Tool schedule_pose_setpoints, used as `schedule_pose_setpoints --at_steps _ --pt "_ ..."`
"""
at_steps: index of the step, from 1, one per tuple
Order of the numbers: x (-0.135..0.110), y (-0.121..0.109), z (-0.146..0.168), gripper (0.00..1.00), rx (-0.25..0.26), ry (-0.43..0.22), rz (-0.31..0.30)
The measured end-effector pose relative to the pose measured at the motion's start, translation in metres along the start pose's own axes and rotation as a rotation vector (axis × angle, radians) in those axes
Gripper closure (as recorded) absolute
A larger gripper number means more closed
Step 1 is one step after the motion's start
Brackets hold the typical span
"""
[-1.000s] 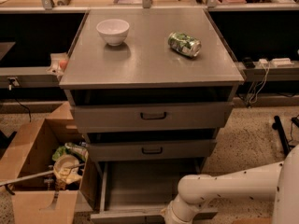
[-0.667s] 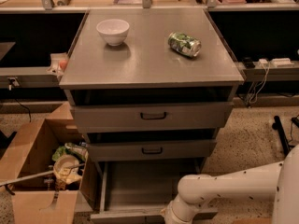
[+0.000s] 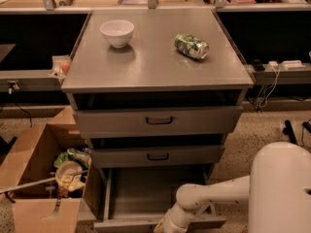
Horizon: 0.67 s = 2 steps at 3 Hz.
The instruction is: Close bottom drawer
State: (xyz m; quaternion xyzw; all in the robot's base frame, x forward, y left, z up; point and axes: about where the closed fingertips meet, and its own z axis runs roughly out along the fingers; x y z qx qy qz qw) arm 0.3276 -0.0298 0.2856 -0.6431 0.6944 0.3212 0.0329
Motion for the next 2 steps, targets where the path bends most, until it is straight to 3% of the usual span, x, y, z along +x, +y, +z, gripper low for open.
schedule_pose_setpoints --at_steps 1,2 --pt "0.004 -0.024 0.038 0.49 -0.003 -0.039 -0.005" --pt "0.005 -0.054 0.074 0.8 0.044 -0.076 0.042"
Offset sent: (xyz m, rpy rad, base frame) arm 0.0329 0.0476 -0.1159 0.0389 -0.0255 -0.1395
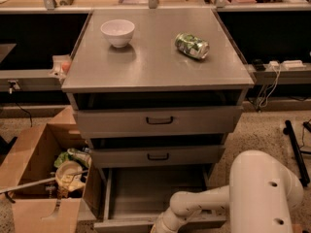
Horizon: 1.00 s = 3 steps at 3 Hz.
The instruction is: Close bottom drawer
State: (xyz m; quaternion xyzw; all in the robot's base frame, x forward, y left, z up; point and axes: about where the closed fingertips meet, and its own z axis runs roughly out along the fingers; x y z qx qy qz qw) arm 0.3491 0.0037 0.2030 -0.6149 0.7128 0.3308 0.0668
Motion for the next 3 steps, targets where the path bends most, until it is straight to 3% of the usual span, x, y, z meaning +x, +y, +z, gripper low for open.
schedule_pose_setpoints --at_steps 1,3 --pt "-0.002 -0.022 0.012 1.0 0.056 -0.036 0.038" --pt "-0.021 -0.059 0.014 1.0 0.122 -0.126 0.072"
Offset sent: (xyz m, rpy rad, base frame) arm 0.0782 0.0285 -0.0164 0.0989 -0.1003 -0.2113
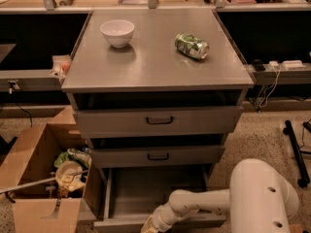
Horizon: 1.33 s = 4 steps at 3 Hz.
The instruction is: Close bottom drawer
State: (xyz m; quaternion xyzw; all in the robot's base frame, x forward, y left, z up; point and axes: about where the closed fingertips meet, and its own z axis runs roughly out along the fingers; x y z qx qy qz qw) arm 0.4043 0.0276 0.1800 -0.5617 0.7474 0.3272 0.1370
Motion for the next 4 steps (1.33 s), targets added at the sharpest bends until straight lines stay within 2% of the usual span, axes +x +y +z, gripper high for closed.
schedule_pose_setpoints --at_steps 1,4 --pt "0.0 0.0 0.0 1.0 0.0 0.0 0.0" --pt "0.004 -0.02 -0.007 1.0 0.085 -0.008 -0.04"
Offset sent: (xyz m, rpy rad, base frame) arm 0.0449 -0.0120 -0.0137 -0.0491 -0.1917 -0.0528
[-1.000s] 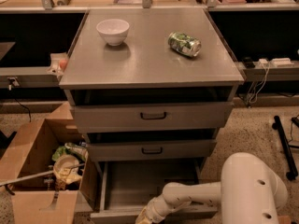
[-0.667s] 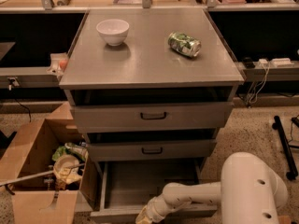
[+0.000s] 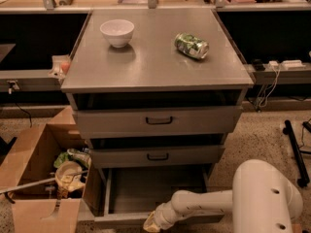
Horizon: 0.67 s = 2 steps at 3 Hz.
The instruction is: Close bottom drawer
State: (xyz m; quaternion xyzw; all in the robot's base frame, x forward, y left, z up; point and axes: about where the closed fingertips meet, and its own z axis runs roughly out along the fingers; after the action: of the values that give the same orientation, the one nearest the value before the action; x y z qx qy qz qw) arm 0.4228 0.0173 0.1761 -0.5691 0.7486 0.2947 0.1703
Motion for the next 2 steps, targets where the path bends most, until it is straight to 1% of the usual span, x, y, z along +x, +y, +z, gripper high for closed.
schedule_pose_setpoints --at_steps 1,2 --pt "-0.0008 -0.0157 -0.0016 1.0 0.044 -0.013 -0.019" --pt "-0.0007 -0.0162 -0.0022 1.0 0.05 -0.015 -0.022"
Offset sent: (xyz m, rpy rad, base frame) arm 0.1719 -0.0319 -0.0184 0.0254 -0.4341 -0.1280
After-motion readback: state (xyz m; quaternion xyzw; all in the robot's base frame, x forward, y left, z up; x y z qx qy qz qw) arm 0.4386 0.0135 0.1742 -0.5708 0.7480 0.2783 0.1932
